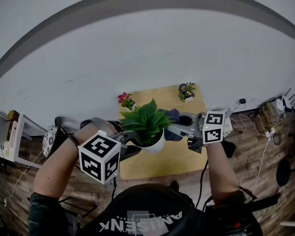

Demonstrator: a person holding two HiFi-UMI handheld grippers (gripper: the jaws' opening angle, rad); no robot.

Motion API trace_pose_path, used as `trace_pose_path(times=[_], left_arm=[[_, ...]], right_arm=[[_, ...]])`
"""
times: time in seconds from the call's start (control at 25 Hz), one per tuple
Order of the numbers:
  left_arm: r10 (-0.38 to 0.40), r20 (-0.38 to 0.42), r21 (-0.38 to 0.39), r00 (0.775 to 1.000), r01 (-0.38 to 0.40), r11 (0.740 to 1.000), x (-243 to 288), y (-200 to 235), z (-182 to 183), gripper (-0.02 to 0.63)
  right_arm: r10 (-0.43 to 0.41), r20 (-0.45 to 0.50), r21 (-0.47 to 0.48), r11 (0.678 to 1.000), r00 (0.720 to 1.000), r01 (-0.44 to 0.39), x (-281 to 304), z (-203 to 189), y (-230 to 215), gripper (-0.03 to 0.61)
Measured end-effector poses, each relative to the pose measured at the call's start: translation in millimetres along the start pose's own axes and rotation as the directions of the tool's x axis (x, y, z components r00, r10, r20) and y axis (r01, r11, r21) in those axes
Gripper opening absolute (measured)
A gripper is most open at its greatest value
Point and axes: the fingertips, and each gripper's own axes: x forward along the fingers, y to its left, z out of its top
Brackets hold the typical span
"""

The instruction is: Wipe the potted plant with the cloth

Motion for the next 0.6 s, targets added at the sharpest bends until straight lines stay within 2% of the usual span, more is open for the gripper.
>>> trace_pose_path(times=[0.28, 0.48, 0.6], left_arm=[[-0.037, 0.036, -0.003, 0.999, 0.037, 0.999, 2, 2, -3, 0.029], [-0.042, 0.017, -0.006, 0.999, 0.042, 0.999, 5, 22, -26, 0.031], [-0.063, 0.034, -0.009, 0.997, 0.063, 0.998, 8, 26, -29, 0.031]], right_arm=[[-0.032, 0.048, 0.007, 0.999, 0.998, 0.032, -8, -2, 8, 0.052], [-0.021, 0.073, 0.006, 1.0, 0.997, 0.021, -7, 3, 12, 0.052], [-0.046, 0.072, -0.009, 0.999, 0.996, 0.047, -7, 0, 17, 0.052]])
